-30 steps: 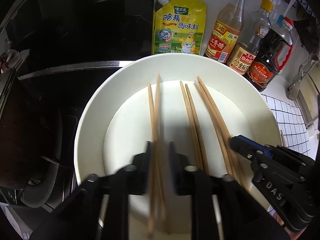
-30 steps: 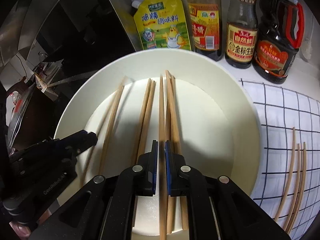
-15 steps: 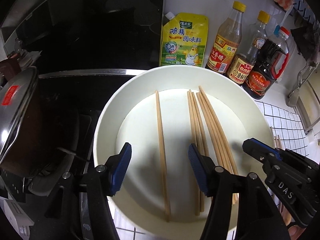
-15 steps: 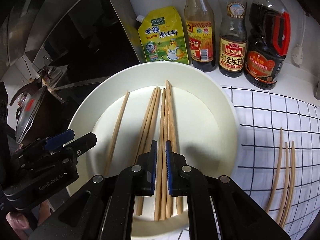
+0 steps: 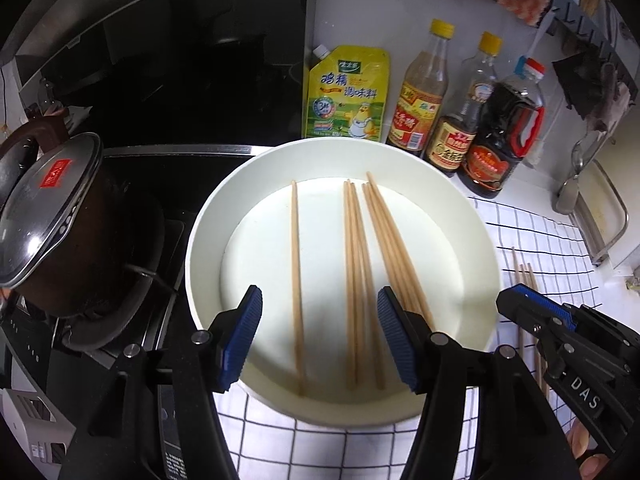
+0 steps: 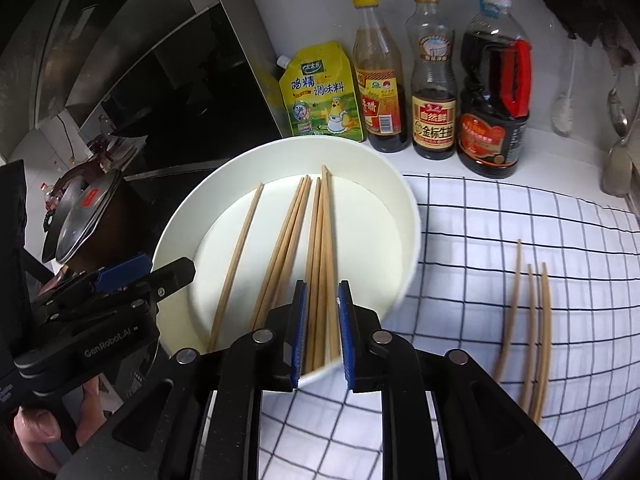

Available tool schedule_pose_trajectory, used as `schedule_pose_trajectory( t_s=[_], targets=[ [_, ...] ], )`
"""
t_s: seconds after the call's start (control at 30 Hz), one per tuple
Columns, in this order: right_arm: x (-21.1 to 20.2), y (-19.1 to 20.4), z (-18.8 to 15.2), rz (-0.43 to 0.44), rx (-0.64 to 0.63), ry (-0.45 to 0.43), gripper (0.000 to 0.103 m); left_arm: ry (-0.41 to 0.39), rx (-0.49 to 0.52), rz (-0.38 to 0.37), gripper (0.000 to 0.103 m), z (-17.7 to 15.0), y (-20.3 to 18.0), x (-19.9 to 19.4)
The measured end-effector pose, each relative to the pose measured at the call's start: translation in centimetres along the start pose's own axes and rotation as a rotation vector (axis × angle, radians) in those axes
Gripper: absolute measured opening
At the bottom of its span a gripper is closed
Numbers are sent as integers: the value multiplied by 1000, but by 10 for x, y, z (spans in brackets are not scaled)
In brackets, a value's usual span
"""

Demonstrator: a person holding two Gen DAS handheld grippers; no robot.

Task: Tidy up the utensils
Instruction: 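Move both open tools back to the remaining chopsticks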

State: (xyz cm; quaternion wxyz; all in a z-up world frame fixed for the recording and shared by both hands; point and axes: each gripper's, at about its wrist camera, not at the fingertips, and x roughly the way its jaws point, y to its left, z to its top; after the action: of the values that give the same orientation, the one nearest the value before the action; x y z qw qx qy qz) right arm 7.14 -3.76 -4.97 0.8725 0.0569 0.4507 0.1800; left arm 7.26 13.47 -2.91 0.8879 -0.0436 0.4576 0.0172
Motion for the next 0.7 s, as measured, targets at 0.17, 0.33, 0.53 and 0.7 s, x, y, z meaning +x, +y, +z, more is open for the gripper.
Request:
schedule_pose_trajectory(
  t_s=[0.17,0.33,0.53,0.7],
  targets=[
    [-23,-11,-12,-4,-8,-10,17,-15,-4,-8,61,-11,-13,-16],
    [-44,-27,-28,-22,-11,-14,22,-16,-2,-16,64,-23,-30,-26],
    [-67,-54,-46,-55,12,-21,26,-6,22,-37,66,-38,-56,-33],
    [-84,-81,-62,-85,44,-33,31,2,47,-54,71,-49,-80,-35]
  ],
)
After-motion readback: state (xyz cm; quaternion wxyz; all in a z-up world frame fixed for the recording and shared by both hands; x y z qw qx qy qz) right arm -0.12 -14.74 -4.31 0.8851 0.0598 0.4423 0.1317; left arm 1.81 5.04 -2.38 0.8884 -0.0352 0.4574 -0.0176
